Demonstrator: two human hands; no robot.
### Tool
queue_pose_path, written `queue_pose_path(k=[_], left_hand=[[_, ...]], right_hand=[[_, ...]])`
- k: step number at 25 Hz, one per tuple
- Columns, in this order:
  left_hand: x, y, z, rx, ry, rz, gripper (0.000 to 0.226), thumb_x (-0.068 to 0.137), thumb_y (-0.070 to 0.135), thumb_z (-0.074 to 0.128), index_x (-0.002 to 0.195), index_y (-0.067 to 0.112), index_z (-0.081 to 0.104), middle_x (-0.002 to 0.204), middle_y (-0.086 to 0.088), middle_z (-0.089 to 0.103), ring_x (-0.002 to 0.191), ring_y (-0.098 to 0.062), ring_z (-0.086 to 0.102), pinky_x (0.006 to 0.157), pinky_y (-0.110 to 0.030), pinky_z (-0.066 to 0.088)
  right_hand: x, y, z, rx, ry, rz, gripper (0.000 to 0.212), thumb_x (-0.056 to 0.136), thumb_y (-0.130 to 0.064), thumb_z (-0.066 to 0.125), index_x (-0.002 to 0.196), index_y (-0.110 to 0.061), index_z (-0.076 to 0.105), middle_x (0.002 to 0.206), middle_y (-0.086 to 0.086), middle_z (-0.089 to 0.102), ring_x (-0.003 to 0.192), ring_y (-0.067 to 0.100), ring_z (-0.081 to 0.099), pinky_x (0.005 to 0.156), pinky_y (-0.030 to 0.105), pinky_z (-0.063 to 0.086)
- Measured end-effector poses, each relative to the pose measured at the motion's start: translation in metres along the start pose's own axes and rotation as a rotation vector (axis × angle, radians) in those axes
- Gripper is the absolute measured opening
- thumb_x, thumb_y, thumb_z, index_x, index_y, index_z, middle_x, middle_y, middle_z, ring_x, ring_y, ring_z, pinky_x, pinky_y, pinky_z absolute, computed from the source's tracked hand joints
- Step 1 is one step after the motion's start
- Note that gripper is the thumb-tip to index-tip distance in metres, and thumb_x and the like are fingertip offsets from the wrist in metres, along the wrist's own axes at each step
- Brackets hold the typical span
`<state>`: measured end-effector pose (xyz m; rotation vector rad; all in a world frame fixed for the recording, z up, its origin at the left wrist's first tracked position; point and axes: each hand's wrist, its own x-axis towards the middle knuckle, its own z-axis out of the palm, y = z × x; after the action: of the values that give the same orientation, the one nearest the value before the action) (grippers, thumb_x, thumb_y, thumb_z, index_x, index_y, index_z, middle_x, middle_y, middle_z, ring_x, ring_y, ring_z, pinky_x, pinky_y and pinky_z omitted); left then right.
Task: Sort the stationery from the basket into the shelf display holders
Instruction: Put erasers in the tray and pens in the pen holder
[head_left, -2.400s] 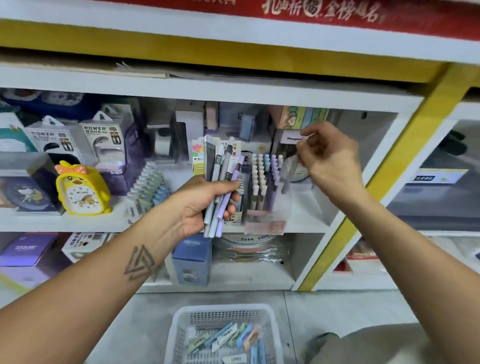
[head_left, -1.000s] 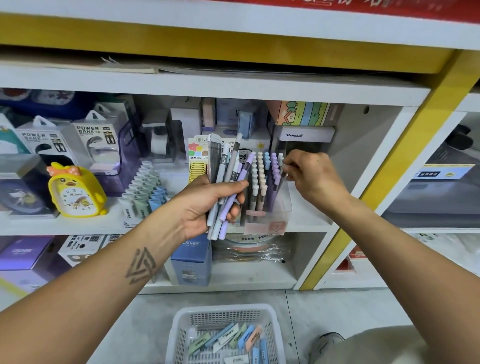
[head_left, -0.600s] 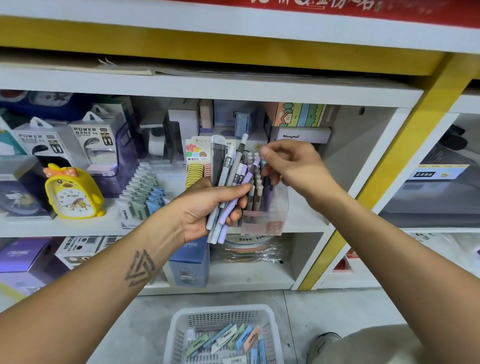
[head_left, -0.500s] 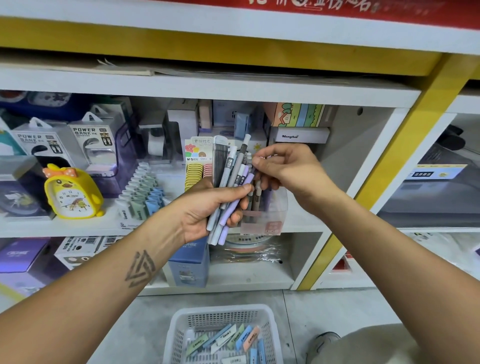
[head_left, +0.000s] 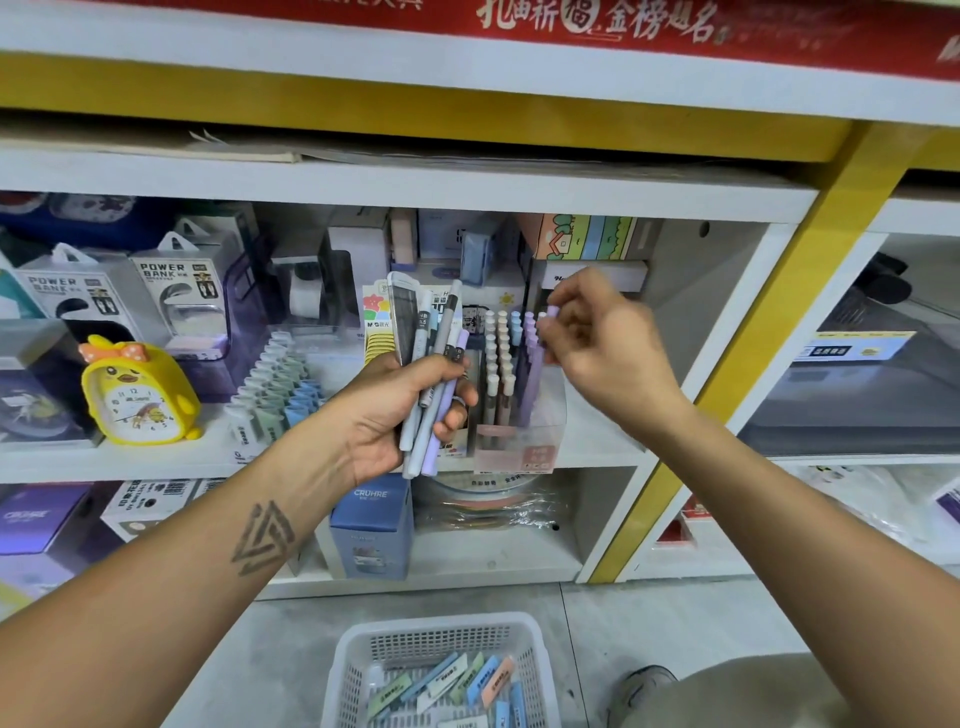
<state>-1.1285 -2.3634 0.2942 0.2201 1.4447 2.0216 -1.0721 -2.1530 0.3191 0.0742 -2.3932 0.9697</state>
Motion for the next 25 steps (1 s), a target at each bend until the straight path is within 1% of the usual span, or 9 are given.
queue_pose_path(k=[2, 4, 5, 8, 11, 17, 23, 25], left_hand=[[0.0, 0.0, 0.001, -0.002, 0.003, 0.003, 0.007, 0.089, 0.006, 0.061, 0.094, 0.002, 0.057, 0.073, -0.018, 0.062, 0.048, -0.02, 0.05, 0.04, -0.021, 0.039], [-0.001, -0.001, 0.003, 0.005, 0.0, 0.002, 0.008, 0.089, 0.004, 0.061, 0.093, -0.001, 0.057, 0.074, -0.019, 0.063, 0.048, -0.021, 0.05, 0.04, -0.022, 0.039], [-0.001, -0.001, 0.003, 0.007, -0.003, 0.003, 0.012, 0.089, 0.003, 0.061, 0.097, -0.004, 0.057, 0.074, -0.02, 0.063, 0.048, -0.021, 0.051, 0.04, -0.022, 0.039], [-0.003, -0.003, 0.004, -0.002, -0.009, 0.001, 0.023, 0.088, 0.003, 0.062, 0.11, -0.004, 0.057, 0.077, -0.021, 0.063, 0.049, -0.021, 0.051, 0.04, -0.021, 0.038], [-0.003, -0.003, 0.004, -0.007, -0.023, 0.0, 0.025, 0.088, 0.003, 0.063, 0.111, -0.004, 0.057, 0.077, -0.019, 0.063, 0.05, -0.02, 0.052, 0.039, -0.021, 0.038], [-0.003, -0.002, 0.003, -0.004, -0.021, 0.004, 0.024, 0.088, 0.002, 0.062, 0.111, -0.004, 0.058, 0.074, -0.017, 0.062, 0.051, -0.021, 0.052, 0.04, -0.022, 0.039], [-0.004, -0.003, 0.005, 0.005, -0.027, 0.005, 0.024, 0.088, 0.002, 0.063, 0.11, -0.006, 0.058, 0.074, -0.018, 0.063, 0.051, -0.021, 0.053, 0.04, -0.022, 0.038], [-0.004, -0.004, 0.005, 0.009, -0.027, 0.003, 0.025, 0.088, 0.002, 0.064, 0.11, -0.008, 0.059, 0.076, -0.019, 0.063, 0.052, -0.022, 0.053, 0.04, -0.022, 0.039]], right_hand=[[-0.005, 0.002, 0.003, -0.149, -0.083, -0.071, 0.011, 0.095, -0.016, 0.064, 0.099, -0.018, 0.054, 0.076, 0.0, 0.067, 0.073, 0.018, 0.067, 0.07, 0.045, 0.058], [-0.009, 0.005, 0.004, -0.197, -0.119, -0.083, 0.011, 0.094, -0.016, 0.066, 0.098, -0.017, 0.055, 0.079, -0.001, 0.067, 0.075, 0.017, 0.067, 0.071, 0.044, 0.058], [-0.01, 0.007, 0.004, -0.189, -0.124, -0.073, 0.012, 0.094, -0.015, 0.067, 0.096, -0.017, 0.055, 0.08, -0.001, 0.067, 0.075, 0.016, 0.068, 0.071, 0.043, 0.058], [-0.011, 0.009, 0.0, -0.132, -0.105, -0.026, 0.015, 0.093, -0.012, 0.067, 0.092, -0.019, 0.054, 0.079, 0.0, 0.069, 0.074, 0.015, 0.07, 0.071, 0.041, 0.059], [-0.01, 0.01, -0.001, -0.123, -0.079, -0.016, 0.016, 0.093, -0.01, 0.066, 0.092, -0.02, 0.053, 0.078, -0.002, 0.07, 0.075, 0.013, 0.07, 0.073, 0.04, 0.059], [-0.011, 0.01, -0.001, -0.232, -0.13, -0.102, 0.016, 0.093, -0.012, 0.065, 0.089, -0.018, 0.05, 0.076, 0.002, 0.069, 0.074, 0.024, 0.068, 0.073, 0.045, 0.056], [-0.013, 0.012, -0.001, -0.25, -0.111, -0.124, 0.017, 0.093, -0.013, 0.065, 0.088, -0.018, 0.05, 0.076, 0.003, 0.069, 0.073, 0.024, 0.068, 0.069, 0.045, 0.057], [-0.013, 0.012, 0.0, -0.258, -0.137, -0.116, 0.016, 0.093, -0.014, 0.066, 0.087, -0.019, 0.051, 0.076, 0.002, 0.07, 0.073, 0.023, 0.068, 0.068, 0.044, 0.057]])
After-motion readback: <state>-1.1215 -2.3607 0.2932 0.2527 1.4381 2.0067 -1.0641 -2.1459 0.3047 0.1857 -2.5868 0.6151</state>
